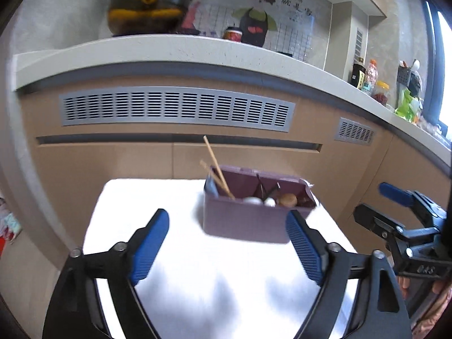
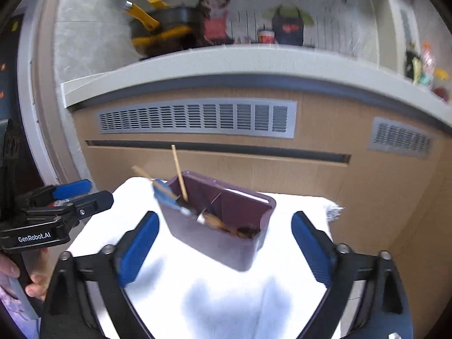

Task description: Organize utensils

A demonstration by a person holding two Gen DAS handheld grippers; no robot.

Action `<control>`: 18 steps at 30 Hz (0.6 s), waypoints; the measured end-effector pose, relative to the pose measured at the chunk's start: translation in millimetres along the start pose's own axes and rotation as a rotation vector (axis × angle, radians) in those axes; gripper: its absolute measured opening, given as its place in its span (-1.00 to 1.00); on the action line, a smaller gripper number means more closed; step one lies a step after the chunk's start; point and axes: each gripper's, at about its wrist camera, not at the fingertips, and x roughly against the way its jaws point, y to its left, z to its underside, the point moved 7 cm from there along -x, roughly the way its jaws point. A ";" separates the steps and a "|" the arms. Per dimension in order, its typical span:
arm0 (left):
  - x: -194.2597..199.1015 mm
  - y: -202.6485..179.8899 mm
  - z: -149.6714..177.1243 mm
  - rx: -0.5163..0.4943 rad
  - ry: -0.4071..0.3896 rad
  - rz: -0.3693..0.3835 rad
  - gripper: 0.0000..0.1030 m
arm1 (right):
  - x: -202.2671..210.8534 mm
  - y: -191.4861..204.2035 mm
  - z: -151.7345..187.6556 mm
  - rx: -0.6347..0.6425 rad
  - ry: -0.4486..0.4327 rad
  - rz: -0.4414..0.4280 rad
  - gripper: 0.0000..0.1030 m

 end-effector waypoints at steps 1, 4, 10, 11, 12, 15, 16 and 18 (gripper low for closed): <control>10.1 -2.2 9.0 -0.004 -0.002 -0.013 0.75 | 10.8 3.8 6.8 0.008 -0.006 0.015 0.96; 35.5 -10.3 33.0 -0.025 -0.008 -0.052 0.78 | 37.0 15.0 24.9 0.043 -0.030 0.083 0.99; 69.4 -24.9 61.4 -0.063 -0.040 -0.116 0.90 | 76.5 13.1 51.7 0.063 -0.075 0.194 0.99; 71.8 -23.9 64.5 -0.057 -0.041 -0.128 0.92 | 79.5 9.6 55.3 0.052 -0.075 0.208 0.99; 73.8 -22.8 67.7 -0.044 -0.042 -0.138 0.92 | 82.4 5.8 58.6 0.033 -0.073 0.221 0.99; 75.5 -19.4 76.3 -0.003 -0.026 -0.129 0.93 | 85.7 -2.9 69.1 -0.026 -0.051 0.209 0.99; 74.2 -20.3 77.6 0.001 -0.015 -0.121 0.93 | 85.4 -5.1 72.8 -0.035 -0.039 0.206 0.99; 73.5 -20.5 79.6 0.002 -0.008 -0.128 0.93 | 84.5 -7.9 77.8 -0.036 -0.022 0.217 0.99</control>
